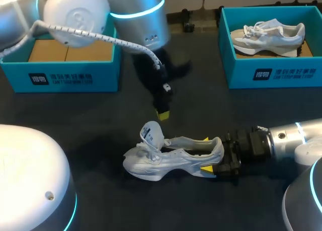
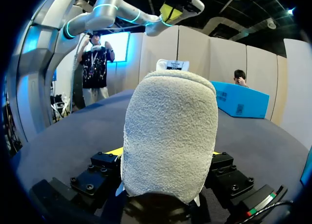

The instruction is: Take the shoe out of the shoebox, open the shoe tongue, remove and reinsert the insole, then place the shoe into the shoebox

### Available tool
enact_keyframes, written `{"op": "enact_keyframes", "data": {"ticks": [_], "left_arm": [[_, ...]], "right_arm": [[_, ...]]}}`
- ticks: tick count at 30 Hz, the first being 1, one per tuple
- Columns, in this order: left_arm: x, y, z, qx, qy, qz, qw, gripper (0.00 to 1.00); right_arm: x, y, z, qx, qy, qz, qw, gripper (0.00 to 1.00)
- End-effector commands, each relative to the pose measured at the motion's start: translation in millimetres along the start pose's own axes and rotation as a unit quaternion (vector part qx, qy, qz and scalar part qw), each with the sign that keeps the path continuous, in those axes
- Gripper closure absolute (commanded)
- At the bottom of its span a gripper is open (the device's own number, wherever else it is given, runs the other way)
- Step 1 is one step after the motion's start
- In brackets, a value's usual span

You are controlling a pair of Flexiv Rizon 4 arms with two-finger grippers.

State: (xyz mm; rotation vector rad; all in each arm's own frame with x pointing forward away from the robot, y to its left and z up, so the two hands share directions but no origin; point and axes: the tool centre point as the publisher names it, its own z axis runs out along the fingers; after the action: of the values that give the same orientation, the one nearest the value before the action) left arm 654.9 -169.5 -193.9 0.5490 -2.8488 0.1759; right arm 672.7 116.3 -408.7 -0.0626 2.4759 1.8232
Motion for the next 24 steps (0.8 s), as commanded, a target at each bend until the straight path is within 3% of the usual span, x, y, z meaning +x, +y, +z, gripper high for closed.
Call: {"op": "enact_keyframes", "data": {"ticks": [1, 10, 15, 24], "left_arm": [[-2.9, -5, -1, -0.035, 0.002, 0.0, 0.999, 1.0], [-2.9, -5, -1, -0.035, 0.002, 0.0, 0.999, 1.0], [-15.5, -13, 18, -0.027, -0.011, 0.025, 0.999, 1.0], [-16.5, -27, 59, -0.028, 0.001, 0.084, 0.996, 1.0]], "right_arm": [[2.0, 0.1, 1, 0.003, 0.001, 0.0, 1.0, 1.0], [2.0, 0.1, 1, 0.003, 0.001, 0.0, 1.0, 1.0], [2.0, 0.1, 1, 0.003, 0.001, 0.0, 1.0, 1.0], [2.0, 0.1, 1, 0.003, 0.001, 0.0, 1.0, 1.0]]}}
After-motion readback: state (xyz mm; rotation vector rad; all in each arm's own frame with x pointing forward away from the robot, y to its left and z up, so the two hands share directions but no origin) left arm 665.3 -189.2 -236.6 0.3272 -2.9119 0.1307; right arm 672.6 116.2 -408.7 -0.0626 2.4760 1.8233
